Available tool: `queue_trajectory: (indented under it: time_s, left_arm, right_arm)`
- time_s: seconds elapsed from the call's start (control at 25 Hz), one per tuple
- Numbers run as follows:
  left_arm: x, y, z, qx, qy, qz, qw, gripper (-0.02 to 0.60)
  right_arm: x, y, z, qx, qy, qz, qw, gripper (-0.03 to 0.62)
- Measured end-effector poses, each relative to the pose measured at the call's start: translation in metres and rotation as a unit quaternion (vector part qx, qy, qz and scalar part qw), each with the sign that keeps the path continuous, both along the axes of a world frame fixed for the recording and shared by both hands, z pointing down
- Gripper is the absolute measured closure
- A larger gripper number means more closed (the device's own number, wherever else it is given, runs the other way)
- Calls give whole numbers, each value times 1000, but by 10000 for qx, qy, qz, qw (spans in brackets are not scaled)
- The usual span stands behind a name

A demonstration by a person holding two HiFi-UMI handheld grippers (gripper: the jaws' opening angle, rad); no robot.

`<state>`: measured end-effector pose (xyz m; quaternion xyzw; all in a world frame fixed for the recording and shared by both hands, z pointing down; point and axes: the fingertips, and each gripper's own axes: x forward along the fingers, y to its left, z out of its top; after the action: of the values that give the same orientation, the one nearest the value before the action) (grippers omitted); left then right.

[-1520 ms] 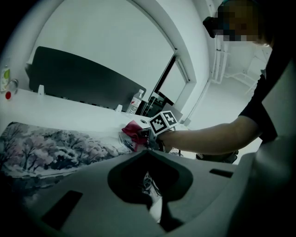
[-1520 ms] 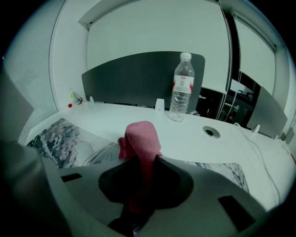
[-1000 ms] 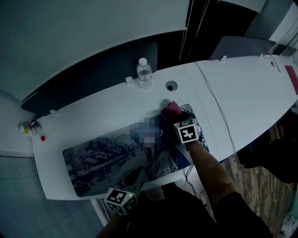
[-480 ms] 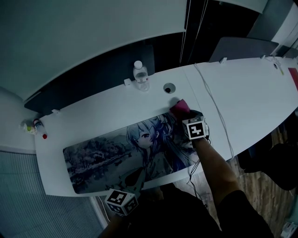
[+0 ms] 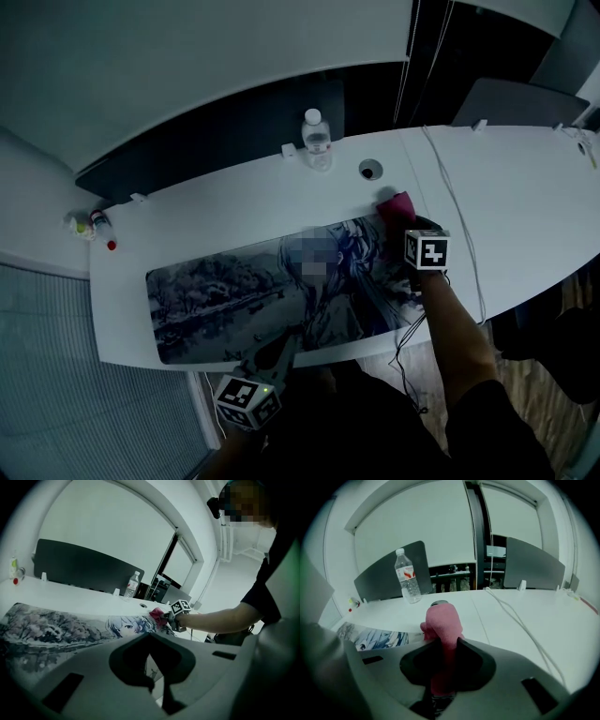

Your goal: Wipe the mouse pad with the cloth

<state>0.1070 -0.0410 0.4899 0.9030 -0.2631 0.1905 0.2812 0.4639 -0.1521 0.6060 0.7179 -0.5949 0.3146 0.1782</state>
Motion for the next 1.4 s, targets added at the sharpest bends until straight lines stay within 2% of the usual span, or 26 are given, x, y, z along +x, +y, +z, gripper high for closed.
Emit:
queue_trajectory:
  time_s: [0.12,0.24,0.44,0.52,1.08,1.28,1.4]
  left_arm:
    - [-17,-3,-3,67,26,-126,9999,577]
    - [-36,-4,-8,75,75,-246,9996,577]
    - [-77,4,-14,143,182,-264,9994,577]
    - [-97,9,-16,159,212,-247,9993,577]
    - [-243,46,-27,346,598,-442,9966,577]
    - [-281,65,-25,333,655,-377,9966,577]
    - [-298,81,-22,293,665,-283,9970,577]
  right_arm:
    - [1,9,-9,201,-271,295,9990,511]
    - [-13,22,-22,431,-453,360,9974,511]
    - [-60,56,-58,1058,-1145,540,9863,511]
    - [-83,74,-68,1162,-1237,596,9837,511]
    - [-310,163,-137,1742,-1360,-325,9747,511]
    - [-389,196,-140,1782,-1528,-658,9698,511]
    - [-430,221,-133,1709,-1709,-695,9679,511]
